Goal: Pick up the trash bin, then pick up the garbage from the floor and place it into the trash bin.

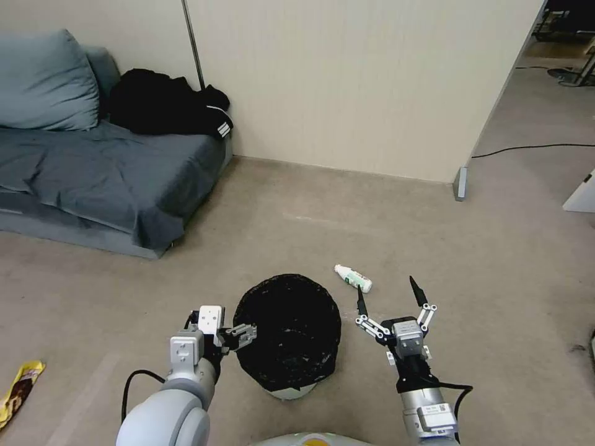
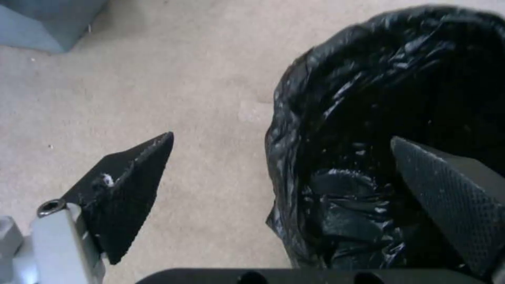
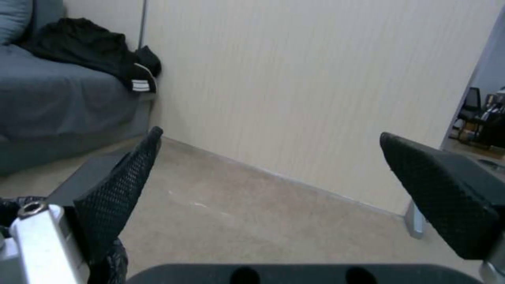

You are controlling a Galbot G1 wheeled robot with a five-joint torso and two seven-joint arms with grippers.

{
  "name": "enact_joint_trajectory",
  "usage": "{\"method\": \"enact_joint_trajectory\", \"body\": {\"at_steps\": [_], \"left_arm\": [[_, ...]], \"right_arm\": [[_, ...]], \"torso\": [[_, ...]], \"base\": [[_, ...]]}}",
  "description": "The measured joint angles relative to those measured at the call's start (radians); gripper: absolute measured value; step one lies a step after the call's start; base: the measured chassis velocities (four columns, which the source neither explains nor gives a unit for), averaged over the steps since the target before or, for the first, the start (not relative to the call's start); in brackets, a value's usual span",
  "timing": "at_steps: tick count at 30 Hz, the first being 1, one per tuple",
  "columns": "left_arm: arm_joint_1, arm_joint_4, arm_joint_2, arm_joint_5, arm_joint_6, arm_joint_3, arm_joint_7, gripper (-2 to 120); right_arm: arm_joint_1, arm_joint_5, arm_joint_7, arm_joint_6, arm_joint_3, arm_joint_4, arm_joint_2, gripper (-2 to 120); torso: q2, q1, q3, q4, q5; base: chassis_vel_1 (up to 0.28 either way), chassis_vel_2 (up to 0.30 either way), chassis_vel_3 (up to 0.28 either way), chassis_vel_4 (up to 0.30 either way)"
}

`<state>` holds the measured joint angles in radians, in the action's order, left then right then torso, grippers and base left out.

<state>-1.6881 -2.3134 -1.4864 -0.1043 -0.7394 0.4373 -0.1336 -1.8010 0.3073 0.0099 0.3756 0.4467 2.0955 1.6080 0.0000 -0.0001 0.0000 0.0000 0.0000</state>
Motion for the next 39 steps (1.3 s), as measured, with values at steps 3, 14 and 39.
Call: {"method": "enact_joint_trajectory", "body": {"at_steps": [3,14,39], "left_arm": [[0.007,0.020,-0.001,0.000,0.004,0.001,-0.003,100],[0.040,0.099,-0.011,0.000,0.029,0.007,-0.027,100],[0.104,0.228,-0.035,-0.063,0.027,-0.003,-0.027,54]], "right_arm": [[-0.001,0.003,0.000,0.002,0.000,-0.001,0.000,100],[-0.001,0.004,-0.002,0.003,0.000,-0.002,0.000,100],[-0.006,0.014,-0.012,0.013,-0.008,-0.009,0.000,100]], "torso": [[0.000,0.000,0.000,0.0000,0.0000],[0.000,0.000,0.000,0.0000,0.0000],[0.000,0.000,0.000,0.0002,0.0004]], "base": [[0.000,0.000,0.000,0.000],[0.000,0.000,0.000,0.000],[0.000,0.000,0.000,0.000]]}}
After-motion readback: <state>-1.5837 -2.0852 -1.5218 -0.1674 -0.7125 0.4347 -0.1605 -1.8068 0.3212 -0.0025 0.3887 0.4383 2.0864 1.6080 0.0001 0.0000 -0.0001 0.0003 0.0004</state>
